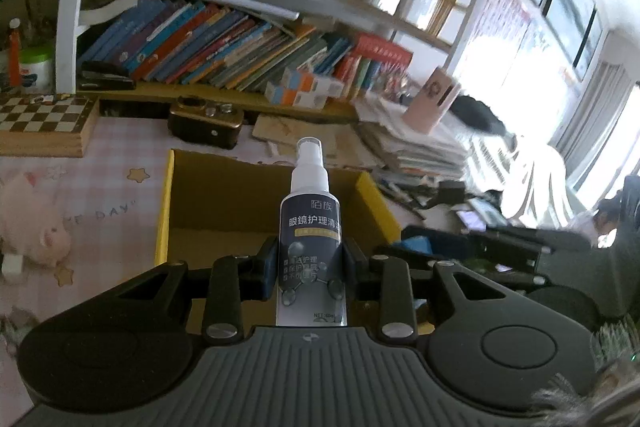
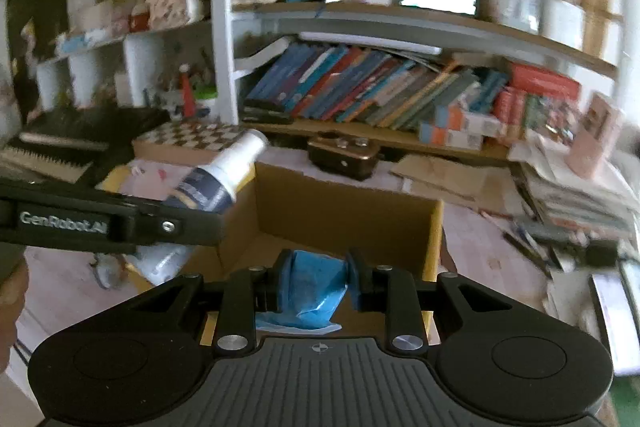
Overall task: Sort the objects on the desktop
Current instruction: 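Lower the spray bottle and blue cloth into the yellow box and open both tools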
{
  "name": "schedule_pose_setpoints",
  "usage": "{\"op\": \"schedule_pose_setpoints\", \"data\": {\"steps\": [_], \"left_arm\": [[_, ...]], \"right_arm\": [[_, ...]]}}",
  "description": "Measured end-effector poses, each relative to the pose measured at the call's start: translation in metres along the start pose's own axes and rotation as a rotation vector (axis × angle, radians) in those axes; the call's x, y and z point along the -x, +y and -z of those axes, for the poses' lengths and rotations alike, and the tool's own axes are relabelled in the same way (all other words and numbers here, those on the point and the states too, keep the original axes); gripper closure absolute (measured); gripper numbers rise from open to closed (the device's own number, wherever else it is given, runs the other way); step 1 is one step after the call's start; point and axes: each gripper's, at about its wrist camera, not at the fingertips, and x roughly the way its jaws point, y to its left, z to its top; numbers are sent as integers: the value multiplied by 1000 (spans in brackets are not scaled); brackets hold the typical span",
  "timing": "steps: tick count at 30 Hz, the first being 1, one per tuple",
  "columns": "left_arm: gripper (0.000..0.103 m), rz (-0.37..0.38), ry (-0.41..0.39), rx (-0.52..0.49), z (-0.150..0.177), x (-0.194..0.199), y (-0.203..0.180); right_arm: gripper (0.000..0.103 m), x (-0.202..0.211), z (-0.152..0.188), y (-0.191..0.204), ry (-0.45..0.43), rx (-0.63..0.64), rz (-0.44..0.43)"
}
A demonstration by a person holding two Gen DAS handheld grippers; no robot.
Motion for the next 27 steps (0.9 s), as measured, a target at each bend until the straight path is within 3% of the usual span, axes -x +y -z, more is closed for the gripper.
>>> {"op": "schedule_pose_setpoints", "data": {"steps": [7,15,20,27], "left_arm": [[73,-62,102,-44,-19,-55,11],[73,-106,300,-64,-25,-115,27],[73,-136,355,-106,-24,-134,26],[73,-150,409,-131,-19,-148,24]], "right_arm": [[75,-65,-14,0,131,207,-45],[76,-133,-12,5,332,428,-106],[75,-162,-10,12,436,551,-142],[75,-182,-1,14,507,614,-166]]}}
